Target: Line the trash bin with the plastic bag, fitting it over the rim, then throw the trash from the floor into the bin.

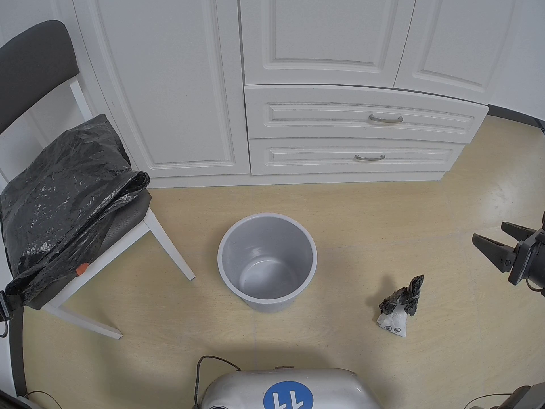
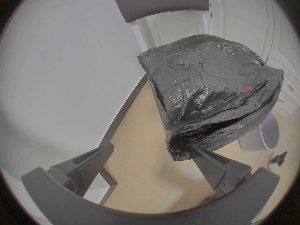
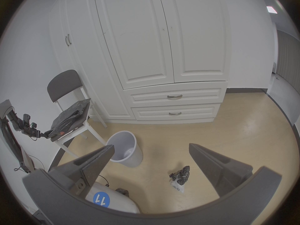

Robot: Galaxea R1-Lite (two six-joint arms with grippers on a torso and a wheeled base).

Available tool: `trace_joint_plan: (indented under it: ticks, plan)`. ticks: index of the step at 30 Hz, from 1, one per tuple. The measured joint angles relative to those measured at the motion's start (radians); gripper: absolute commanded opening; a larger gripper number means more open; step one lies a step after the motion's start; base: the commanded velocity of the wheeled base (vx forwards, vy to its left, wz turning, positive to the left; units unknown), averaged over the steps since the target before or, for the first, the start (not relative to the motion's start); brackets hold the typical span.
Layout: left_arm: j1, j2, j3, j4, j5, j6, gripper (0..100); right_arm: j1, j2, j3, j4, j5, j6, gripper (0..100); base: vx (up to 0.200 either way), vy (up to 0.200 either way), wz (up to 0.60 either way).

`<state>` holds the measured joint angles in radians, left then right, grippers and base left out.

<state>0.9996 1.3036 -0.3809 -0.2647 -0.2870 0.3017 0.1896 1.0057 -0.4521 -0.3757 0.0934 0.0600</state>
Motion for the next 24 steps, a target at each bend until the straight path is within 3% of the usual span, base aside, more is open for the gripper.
trace_joint_plan:
  ticks: [7,24]
  plan:
    - [0.0,0.0,-0.017,0.01,-0.05,-0.014,100,0.0,0.0,-0.001,0.0,0.001,0.001,100,0.0,0.0,0.0]
    - [0.0,0.028,-0.046,0.006,-0.054,-0.013,100,0.0,0.009,-0.005,0.002,0.001,0.02,100,0.0,0.0,0.0]
